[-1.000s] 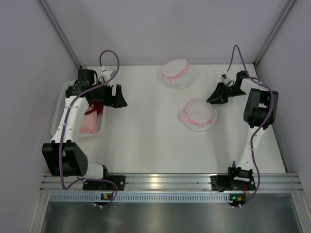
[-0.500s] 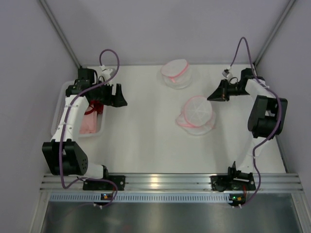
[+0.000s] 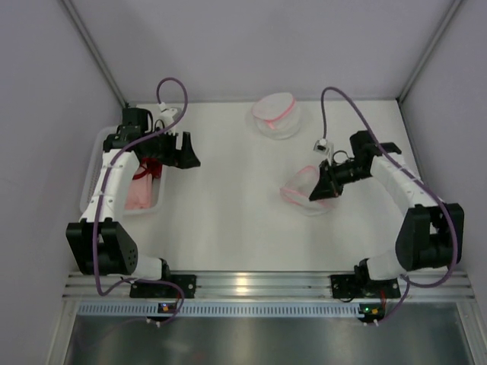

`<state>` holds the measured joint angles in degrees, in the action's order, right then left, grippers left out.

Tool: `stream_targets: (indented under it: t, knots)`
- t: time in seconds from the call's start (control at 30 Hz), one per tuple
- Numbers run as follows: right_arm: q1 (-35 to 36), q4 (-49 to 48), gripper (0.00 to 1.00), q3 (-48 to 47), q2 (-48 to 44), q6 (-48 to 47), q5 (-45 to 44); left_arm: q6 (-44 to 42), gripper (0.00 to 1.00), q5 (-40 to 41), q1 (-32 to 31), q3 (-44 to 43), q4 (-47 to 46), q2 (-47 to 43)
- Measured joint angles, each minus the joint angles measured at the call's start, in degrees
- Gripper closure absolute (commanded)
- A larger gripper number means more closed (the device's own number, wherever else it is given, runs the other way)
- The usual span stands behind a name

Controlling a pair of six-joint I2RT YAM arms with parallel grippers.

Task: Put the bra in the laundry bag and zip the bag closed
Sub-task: Open the laundry bag at the center of the board, then adjust the laundry bag at the center of the board.

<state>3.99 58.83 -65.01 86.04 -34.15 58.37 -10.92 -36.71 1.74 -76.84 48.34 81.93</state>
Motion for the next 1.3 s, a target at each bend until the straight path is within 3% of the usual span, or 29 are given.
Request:
stream_targets:
  t: [0.17, 0.4, 0.57, 0.93, 1.17, 1.3]
  knots:
    - [8.17, -0.42, 0.68, 7.69, -10.88, -4.15, -6.38, -0.35, 0.14, -1.33, 0.0, 2.27, -0.09, -0.7]
    - [11.17, -4.22, 0.56, 7.58, -15.45, 0.15, -12.44, -0.59, 0.16, -4.87, 0.0, 5.18, -0.07, -1.92]
    - [10.19, -8.83, 0.5, -2.54, -6.12, 4.76, -17.68, -0.5, 0.17, -7.69, -0.26, 6.19, -0.09, -1.95]
    - [5.84, -10.05, 0.54, -34.64, 27.43, 8.15, -29.24, -0.28, 0.19, -8.85, -8.09, 6.49, -0.11, -0.96]
    - [4.83, -3.82, 0.54, -38.36, 34.4, 0.83, -32.09, 2.1, 0.2, -8.57, -14.36, 8.28, -2.16, 1.51]
    - [4.9, -0.48, 0.53, -38.66, 36.35, -3.02, -33.05, 6.82, 0.2, -9.16, -21.16, 11.1, -5.64, 5.31]
